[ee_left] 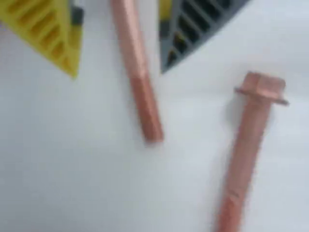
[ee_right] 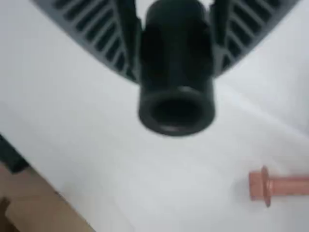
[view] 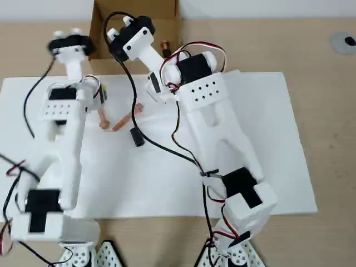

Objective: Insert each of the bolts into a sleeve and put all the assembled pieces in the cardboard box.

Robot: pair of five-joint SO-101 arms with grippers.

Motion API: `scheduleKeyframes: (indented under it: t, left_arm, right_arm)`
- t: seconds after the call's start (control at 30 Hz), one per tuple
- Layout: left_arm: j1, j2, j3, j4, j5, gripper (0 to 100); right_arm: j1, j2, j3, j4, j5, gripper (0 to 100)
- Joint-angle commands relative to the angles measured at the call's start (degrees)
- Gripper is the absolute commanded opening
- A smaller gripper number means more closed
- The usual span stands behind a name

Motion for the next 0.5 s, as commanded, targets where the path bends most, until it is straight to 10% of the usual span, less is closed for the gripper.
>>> scheduleKeyframes:
  t: [0.0, 0.17, 0.47]
  left_arm:
    - [1.58, 3.91, -8.44, 7.47, -11.78, 12]
    - [3.78, 5.76, -14.77, 16.53, -24.44, 12]
    - [9.49, 6.02, -16.35, 16.79, -25.41, 12]
  right_arm:
    - [-0.75, -3.03, 1.71, -4.31, -0.26, 1.2]
    - [-0.75, -3.03, 6.29, -10.37, -0.18, 1.2]
    - [9.1, -3.21, 4.09, -10.81, 1.85, 1.2]
